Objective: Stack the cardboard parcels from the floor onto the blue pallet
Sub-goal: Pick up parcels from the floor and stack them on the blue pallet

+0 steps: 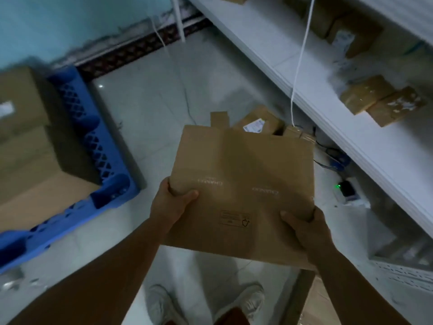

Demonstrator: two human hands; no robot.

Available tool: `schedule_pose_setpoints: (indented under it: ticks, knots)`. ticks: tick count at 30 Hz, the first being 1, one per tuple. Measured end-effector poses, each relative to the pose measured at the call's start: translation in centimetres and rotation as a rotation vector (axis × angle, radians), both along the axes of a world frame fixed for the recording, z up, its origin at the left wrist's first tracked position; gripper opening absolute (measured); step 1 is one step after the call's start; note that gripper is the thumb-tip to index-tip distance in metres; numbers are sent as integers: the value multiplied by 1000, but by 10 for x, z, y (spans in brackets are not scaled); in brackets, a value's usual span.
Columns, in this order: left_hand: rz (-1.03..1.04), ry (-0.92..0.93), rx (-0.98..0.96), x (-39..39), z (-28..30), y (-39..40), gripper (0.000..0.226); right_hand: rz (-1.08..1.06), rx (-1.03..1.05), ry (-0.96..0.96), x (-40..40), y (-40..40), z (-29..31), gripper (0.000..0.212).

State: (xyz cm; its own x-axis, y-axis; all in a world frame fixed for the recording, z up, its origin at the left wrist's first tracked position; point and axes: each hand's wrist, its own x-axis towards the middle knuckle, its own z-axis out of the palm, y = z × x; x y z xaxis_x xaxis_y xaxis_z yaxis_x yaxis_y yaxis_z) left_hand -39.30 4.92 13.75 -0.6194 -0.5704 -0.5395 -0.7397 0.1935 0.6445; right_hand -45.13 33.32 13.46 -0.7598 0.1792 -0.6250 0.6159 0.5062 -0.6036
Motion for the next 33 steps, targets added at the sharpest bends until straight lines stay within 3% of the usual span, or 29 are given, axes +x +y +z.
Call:
schedule_pose_setpoints:
  ticks: [14,24,33]
  knots:
    - [395,90,0,147,101,-250,76,279,-80,41,63,-278,86,86]
    - [682,76,-54,230,120,-353,77,482,-275,-17,76,-435,108,86]
    - [971,53,-64,288,136,-411,88,782,-254,-18,86,-558,117,85]
